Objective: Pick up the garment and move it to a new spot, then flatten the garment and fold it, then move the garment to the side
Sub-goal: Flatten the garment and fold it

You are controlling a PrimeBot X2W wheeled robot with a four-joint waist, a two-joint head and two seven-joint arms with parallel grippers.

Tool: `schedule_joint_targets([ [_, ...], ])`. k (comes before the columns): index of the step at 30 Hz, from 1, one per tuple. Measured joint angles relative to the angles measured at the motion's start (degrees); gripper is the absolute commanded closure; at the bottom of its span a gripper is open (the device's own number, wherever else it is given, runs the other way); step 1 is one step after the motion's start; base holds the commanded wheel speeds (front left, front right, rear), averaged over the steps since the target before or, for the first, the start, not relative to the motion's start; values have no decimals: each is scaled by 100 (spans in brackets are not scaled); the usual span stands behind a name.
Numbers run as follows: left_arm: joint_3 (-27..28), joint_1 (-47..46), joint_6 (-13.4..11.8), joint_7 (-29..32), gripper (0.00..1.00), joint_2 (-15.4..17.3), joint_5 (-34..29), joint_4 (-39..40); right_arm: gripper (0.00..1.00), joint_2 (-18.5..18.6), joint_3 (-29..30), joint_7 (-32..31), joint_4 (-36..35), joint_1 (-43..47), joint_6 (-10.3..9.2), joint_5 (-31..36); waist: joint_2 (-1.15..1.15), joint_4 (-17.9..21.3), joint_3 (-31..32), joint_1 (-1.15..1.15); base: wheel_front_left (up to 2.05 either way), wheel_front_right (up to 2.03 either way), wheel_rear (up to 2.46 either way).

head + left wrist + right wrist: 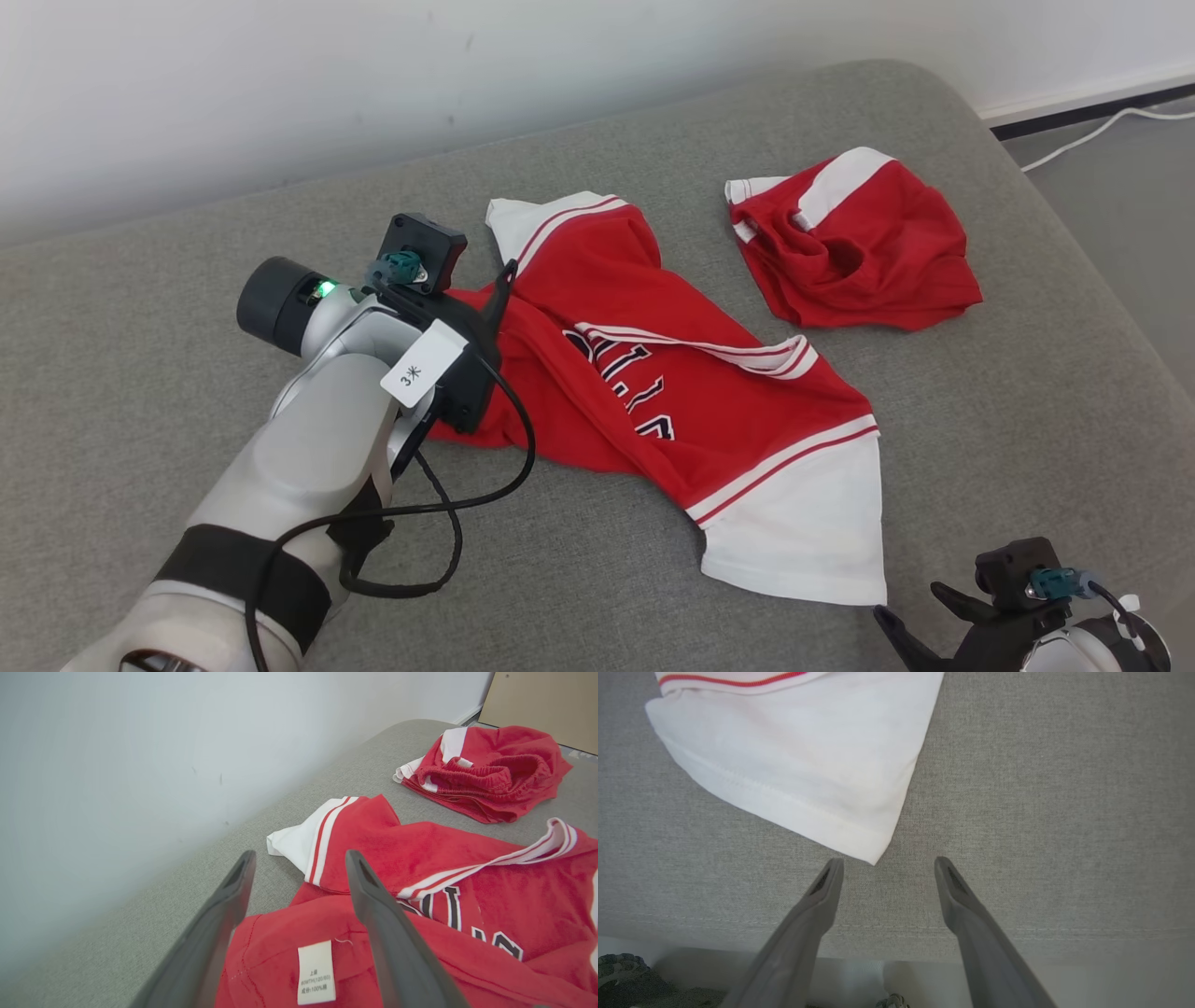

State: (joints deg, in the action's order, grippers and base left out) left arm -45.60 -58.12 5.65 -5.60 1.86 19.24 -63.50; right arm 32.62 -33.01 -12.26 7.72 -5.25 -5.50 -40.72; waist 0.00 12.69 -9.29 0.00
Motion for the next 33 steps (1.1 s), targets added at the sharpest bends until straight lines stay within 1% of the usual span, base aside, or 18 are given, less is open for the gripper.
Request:
schedule_joint_targets([
  [6, -129, 21, -1, -57, 0, 1, 107, 99, 0, -44, -8, 18, 81, 1, 2, 0, 0, -94, 35, 0, 0, 0, 0],
  [10, -170, 168, -4, -48, 0, -4, 158, -7, 0, -46, -3, 25, 127, 0, 2, 0, 0, -161, 86, 0, 0, 0, 0],
  [12, -129, 287, -9, -33, 0, -5, 289, -172, 0, -56, -1, 30, 130, 0, 2, 0, 0, -186, 109, 0, 0, 0, 0],
  [15, -36, 365, -9, -5, 0, 1, 320, -412, 0, -56, 7, 67, 119, -3, 3, 0, 0, -205, 101, 0, 0, 0, 0],
  [23, 222, 362, -15, -5, 0, 32, 488, -634, 0, -14, 64, 118, 73, -2, 2, 0, 0, -167, -66, 0, 0, 0, 0],
  [29, 402, 331, -38, 1, 0, 216, 693, -792, 0, -15, 69, 122, 38, -20, 3, 0, 0, -61, -194, 0, 0, 0, 0],
  [33, 453, 225, -38, 1, 0, 219, 755, -802, 0, -10, 121, 170, 25, -18, 2, 0, 0, 3, -281, 0, 0, 0, 0],
])
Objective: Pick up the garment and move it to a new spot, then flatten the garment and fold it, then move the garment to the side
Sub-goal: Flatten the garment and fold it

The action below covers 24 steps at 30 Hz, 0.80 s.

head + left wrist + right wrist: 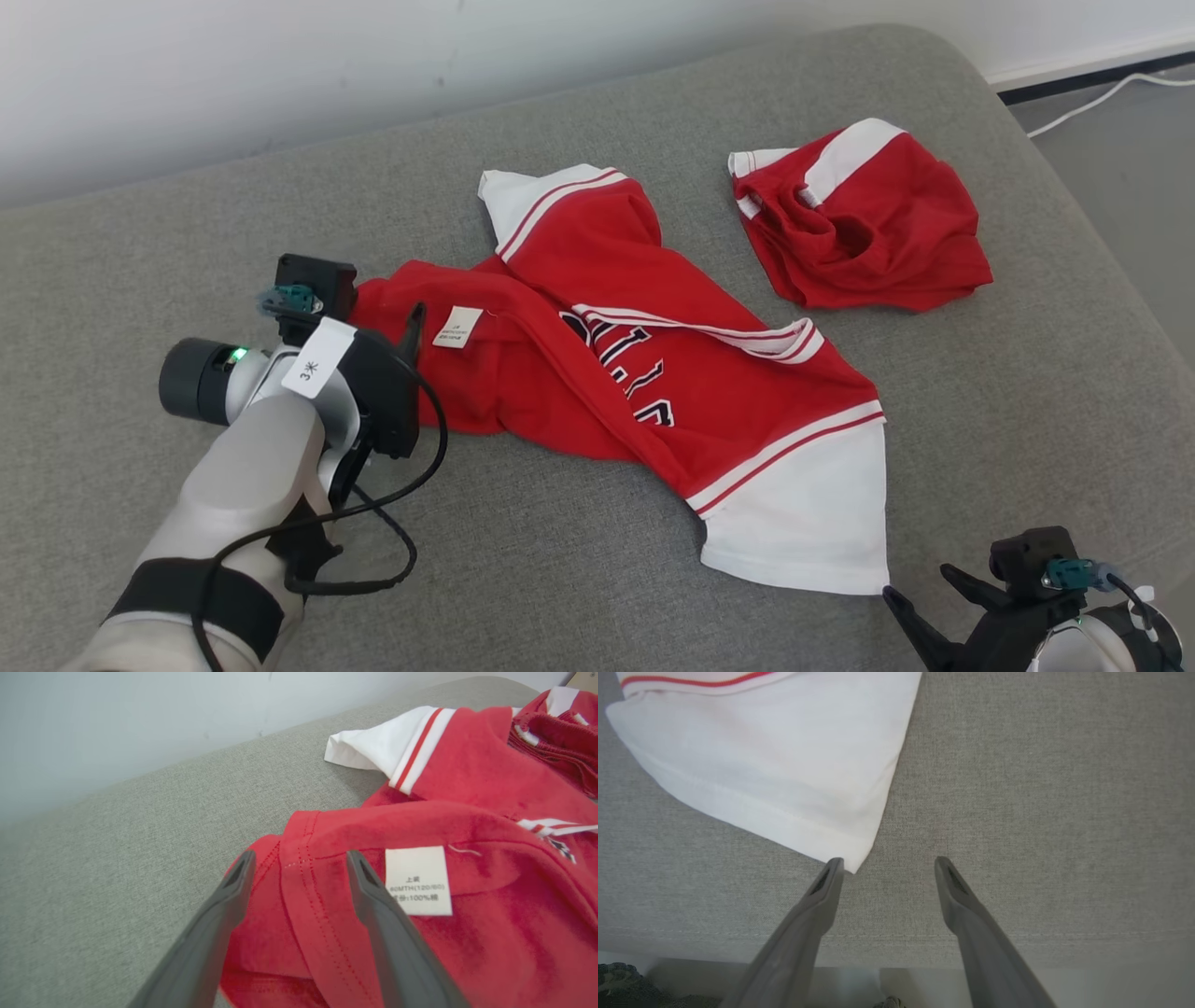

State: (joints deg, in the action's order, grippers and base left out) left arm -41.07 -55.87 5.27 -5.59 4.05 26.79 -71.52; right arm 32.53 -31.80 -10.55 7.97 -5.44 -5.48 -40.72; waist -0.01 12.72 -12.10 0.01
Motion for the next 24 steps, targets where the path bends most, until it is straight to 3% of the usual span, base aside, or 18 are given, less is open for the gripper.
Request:
schedule_joint_targets([
  [19, 194, -97, 40, 110, 0, -90, 308, -148, 0, -13, 160, 105, 147, -136, 1, -65, 1, -10, -42, -1, 0, 0, 0],
  [24, 243, -96, 83, 110, 0, -121, 361, -157, 0, -168, 163, 125, 259, -225, 52, -160, 1, -22, -30, -1, 0, 0, 0],
])
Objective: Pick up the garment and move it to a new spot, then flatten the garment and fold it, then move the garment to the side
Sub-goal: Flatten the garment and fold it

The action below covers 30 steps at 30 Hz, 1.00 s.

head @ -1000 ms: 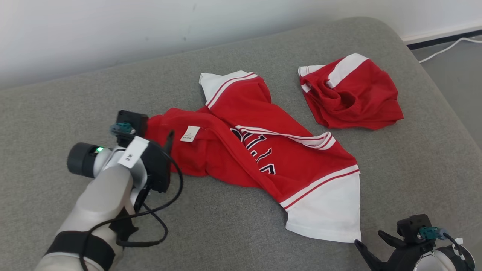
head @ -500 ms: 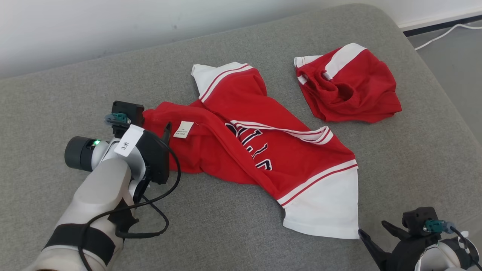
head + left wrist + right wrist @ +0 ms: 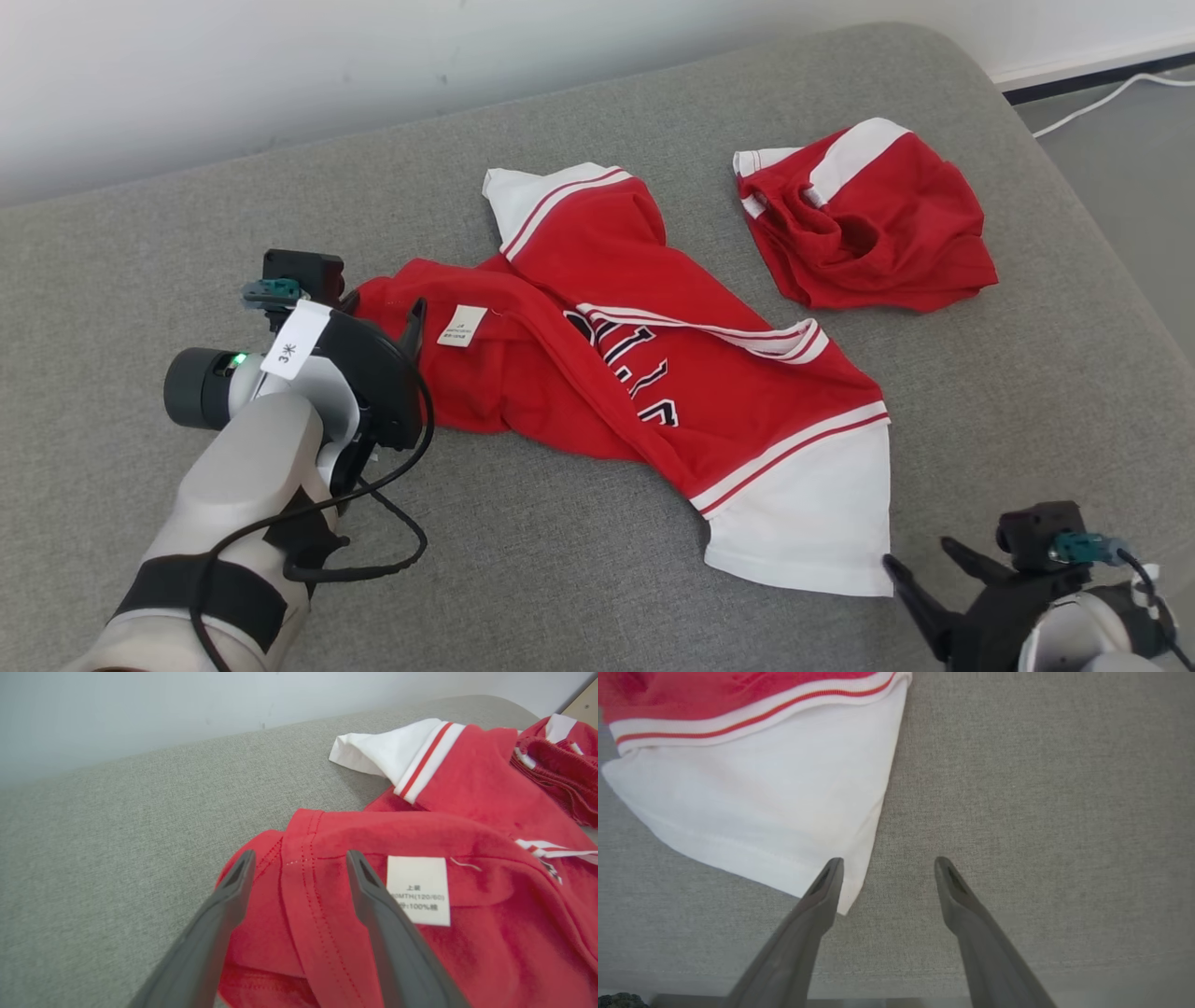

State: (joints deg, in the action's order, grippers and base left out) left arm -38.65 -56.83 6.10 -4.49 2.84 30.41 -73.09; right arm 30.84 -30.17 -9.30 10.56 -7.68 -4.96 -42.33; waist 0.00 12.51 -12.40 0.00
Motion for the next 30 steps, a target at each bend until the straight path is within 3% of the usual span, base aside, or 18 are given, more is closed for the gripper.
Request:
schedule_joint_targets([
  [21, 25, 21, 47, 254, 0, -44, 97, -51, 0, -477, -320, -34, 382, -346, 94, 12, 0, 54, -108, 0, 0, 0, 0],
  [22, 23, 21, 48, 254, 0, -45, 97, -53, 62, -491, -320, -32, 400, -346, 104, 11, 0, 59, -121, 0, 0, 0, 0],
  [23, 20, 21, 49, 258, 0, -46, 97, -53, 98, -502, -322, -32, 412, -346, 126, 11, 0, 62, -130, 0, 0, 0, 0],
  [24, 23, 21, 54, 271, 44, -51, 99, -53, 100, -509, -322, -29, 420, -346, 127, 10, 0, 64, -137, 0, 0, 0, 0],
  [25, 34, 19, 54, 270, 79, -56, 116, -53, 100, -509, -323, -29, 428, -346, 141, 10, 0, 63, -143, 0, 0, 0, 0],
  [26, 33, 18, 54, 270, 100, -56, 167, -53, 100, -509, -325, -29, 436, -345, 145, 10, 0, 62, -151, 0, 0, 0, 0],
  [30, -45, 1, 56, 266, 100, -58, 187, -52, 100, -534, -334, -20, 474, -353, 185, 10, 0, 41, -184, 0, 0, 0, 0],
])
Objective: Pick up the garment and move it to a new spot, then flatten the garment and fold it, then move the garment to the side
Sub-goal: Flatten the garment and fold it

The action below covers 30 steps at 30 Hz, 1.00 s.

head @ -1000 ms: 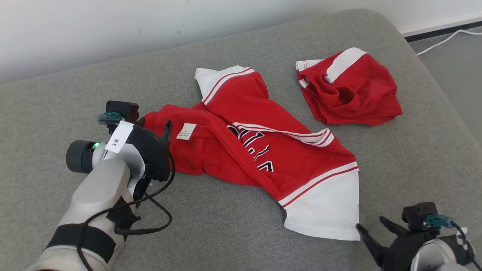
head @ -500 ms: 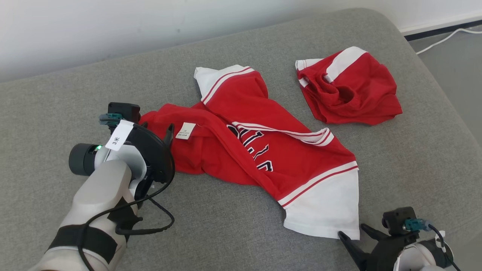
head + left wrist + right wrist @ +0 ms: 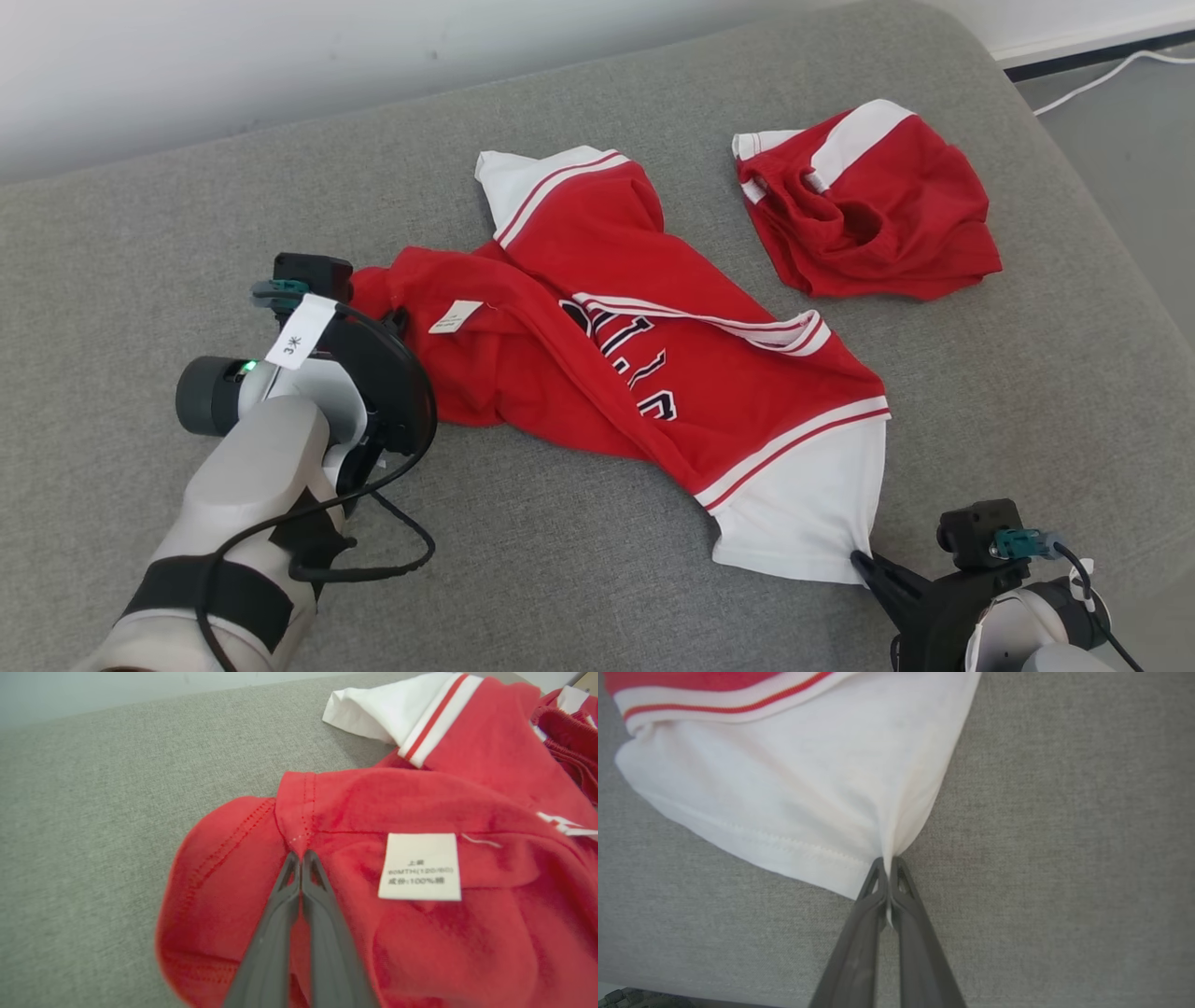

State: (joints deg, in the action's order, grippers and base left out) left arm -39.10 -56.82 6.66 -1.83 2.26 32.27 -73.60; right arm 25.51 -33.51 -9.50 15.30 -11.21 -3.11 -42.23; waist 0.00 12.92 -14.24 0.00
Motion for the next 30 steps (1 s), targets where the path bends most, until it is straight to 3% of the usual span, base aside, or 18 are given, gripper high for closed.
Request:
schedule_joint_targets([
  [10, 115, -16, 42, -276, 100, -11, 104, 33, 100, -3, 79, 76, 187, -130, 140, -57, 0, -98, 62, 0, 0, 0, 0],
  [16, 467, 96, 48, -649, 100, 313, 475, 65, 100, 182, 416, 144, 326, -426, 298, -270, -1, -160, 313, 0, 0, 0, 0],
  [20, 511, 551, 51, -886, 100, 361, 558, 110, 100, 305, 514, 144, 383, -448, 413, -399, -1, -234, 551, 0, 0, 0, 0],
  [27, 48, 1441, 51, -1014, 100, 452, 530, 766, 100, 286, 442, -59, 307, -169, 710, -806, -1, -464, 1039, -1, 0, 0, 0],
  [30, -220, 2020, 51, -1034, 100, 561, 491, 1062, 100, 278, 361, -222, 170, -119, 753, -855, -1, -589, 1249, -1, 0, 0, 0],
])
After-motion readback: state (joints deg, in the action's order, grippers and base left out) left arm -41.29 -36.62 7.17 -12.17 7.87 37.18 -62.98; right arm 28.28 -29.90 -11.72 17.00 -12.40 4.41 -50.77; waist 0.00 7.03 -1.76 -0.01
